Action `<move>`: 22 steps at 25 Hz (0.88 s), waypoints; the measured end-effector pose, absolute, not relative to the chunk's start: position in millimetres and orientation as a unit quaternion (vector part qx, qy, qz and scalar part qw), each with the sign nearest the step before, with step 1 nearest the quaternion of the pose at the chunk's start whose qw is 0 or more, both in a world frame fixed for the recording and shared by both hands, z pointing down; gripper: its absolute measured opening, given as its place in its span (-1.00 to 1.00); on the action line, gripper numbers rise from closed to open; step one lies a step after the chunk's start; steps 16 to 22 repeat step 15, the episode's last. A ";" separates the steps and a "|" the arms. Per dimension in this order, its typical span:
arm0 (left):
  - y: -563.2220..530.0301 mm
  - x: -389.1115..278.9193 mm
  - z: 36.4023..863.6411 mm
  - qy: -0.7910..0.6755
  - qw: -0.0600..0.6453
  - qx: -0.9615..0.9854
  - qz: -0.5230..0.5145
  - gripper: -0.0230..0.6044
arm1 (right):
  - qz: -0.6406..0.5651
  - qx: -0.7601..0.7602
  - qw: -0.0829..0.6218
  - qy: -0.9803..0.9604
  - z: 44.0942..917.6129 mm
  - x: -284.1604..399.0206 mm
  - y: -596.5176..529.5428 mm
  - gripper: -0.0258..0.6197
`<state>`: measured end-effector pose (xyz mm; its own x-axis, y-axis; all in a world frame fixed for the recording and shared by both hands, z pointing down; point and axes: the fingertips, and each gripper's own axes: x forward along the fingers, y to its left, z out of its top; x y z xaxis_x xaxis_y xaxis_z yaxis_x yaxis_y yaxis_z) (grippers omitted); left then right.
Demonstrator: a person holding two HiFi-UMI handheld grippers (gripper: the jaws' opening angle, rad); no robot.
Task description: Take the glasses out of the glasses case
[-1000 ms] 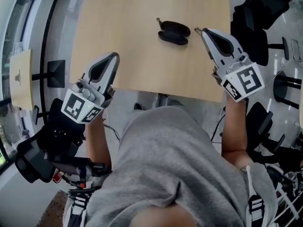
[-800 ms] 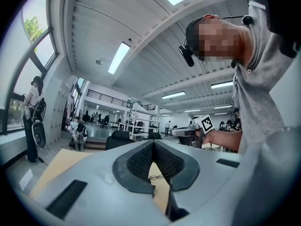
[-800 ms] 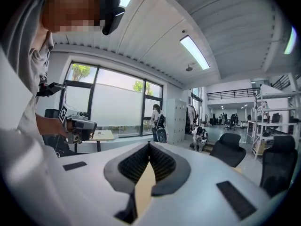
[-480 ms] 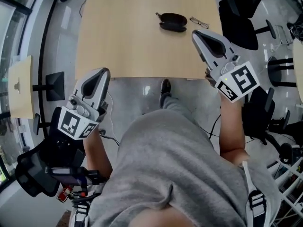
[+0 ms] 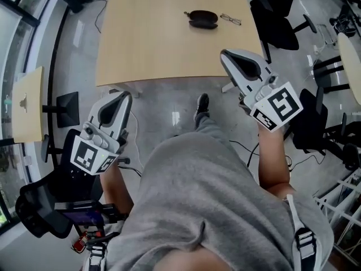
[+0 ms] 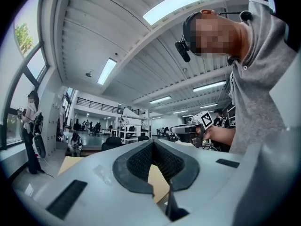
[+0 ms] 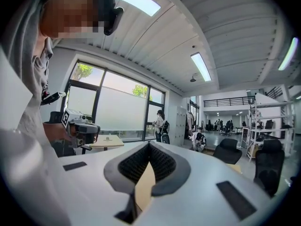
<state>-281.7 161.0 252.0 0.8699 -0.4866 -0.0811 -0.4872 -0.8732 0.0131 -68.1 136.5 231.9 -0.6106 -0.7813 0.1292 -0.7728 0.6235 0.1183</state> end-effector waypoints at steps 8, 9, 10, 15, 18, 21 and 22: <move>216.6 -259.0 249.3 0.207 0.011 -0.978 0.037 -0.91 | -0.022 0.446 0.089 -0.890 226.0 -65.1 215.4 -0.90; 222.3 -256.7 248.5 0.205 0.010 -0.978 0.037 -0.91 | -0.022 0.447 0.090 -0.890 225.1 -63.6 222.2 -0.90; 226.8 -253.2 246.7 0.204 0.008 -0.978 0.036 -0.91 | -0.021 0.447 0.090 -0.890 223.1 -60.8 227.9 -0.90; 249.5 -225.9 239.3 0.195 -0.008 -0.980 0.026 -0.91 | -0.008 0.447 0.093 -0.890 214.8 -44.9 257.7 -0.90; 249.5 -225.9 239.3 0.195 -0.008 -0.980 0.026 -0.91 | -0.008 0.447 0.093 -0.890 214.8 -44.9 257.7 -0.90; 249.5 -225.9 239.3 0.195 -0.008 -0.980 0.026 -0.91 | -0.008 0.447 0.093 -0.890 214.8 -44.9 257.7 -0.90; 249.5 -225.9 239.3 0.195 -0.008 -0.980 0.026 -0.91 | -0.008 0.447 0.093 -0.890 214.8 -44.9 257.7 -0.90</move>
